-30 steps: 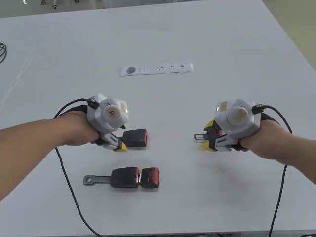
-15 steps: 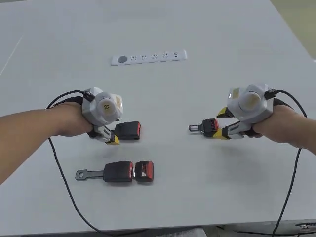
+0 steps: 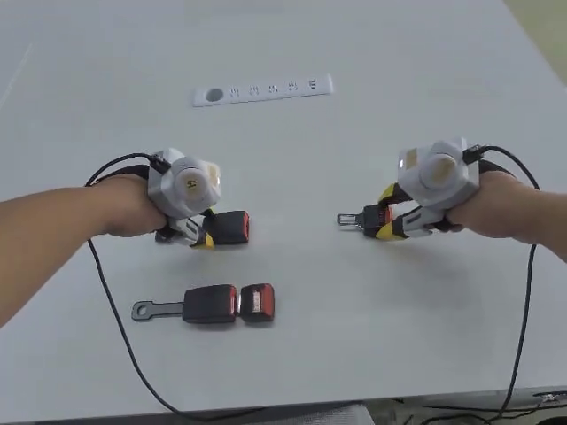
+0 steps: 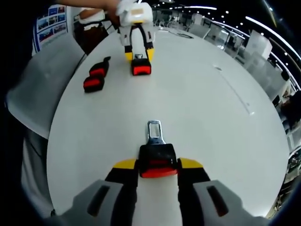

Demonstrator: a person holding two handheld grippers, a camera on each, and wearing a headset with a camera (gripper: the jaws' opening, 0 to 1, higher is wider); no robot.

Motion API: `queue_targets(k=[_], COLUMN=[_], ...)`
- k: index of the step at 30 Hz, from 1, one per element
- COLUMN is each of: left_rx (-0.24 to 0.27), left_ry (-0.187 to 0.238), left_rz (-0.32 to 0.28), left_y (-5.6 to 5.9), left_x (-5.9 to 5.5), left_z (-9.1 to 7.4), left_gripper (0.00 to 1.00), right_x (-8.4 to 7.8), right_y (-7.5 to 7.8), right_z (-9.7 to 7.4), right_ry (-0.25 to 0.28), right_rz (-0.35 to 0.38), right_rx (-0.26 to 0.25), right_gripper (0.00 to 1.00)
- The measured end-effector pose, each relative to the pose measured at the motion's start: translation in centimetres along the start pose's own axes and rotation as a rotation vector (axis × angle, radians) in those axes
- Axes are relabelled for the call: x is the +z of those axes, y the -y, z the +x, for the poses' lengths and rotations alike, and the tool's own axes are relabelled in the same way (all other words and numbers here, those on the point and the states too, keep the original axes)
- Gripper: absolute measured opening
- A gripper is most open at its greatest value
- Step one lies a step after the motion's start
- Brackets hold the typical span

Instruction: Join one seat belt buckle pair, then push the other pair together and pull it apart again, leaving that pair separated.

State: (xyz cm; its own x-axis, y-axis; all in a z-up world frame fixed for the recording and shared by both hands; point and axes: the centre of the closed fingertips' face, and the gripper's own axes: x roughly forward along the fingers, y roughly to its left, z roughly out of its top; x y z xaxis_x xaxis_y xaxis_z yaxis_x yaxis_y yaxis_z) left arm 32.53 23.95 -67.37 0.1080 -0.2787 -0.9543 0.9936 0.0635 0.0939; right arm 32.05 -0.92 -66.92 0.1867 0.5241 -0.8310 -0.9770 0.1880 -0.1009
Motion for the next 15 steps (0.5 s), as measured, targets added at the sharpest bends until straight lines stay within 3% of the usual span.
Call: queue_targets(k=[7, 15], left_rx=[-0.009, -0.010], left_ry=[0.005, -0.007], left_rz=[0.001, 0.028], left_y=[0.0, 0.1], left_x=[0.0, -0.1], left_z=[0.2, 0.2], left_gripper=[0.32, 0.31], right_x=[0.3, 1.7], right_y=[-0.4, -0.9], right_z=[0.1, 0.6], right_ry=[-0.007, 0.000], right_rz=[-0.025, -0.034], right_rx=[0.007, 0.003], right_gripper=[0.32, 0.32])
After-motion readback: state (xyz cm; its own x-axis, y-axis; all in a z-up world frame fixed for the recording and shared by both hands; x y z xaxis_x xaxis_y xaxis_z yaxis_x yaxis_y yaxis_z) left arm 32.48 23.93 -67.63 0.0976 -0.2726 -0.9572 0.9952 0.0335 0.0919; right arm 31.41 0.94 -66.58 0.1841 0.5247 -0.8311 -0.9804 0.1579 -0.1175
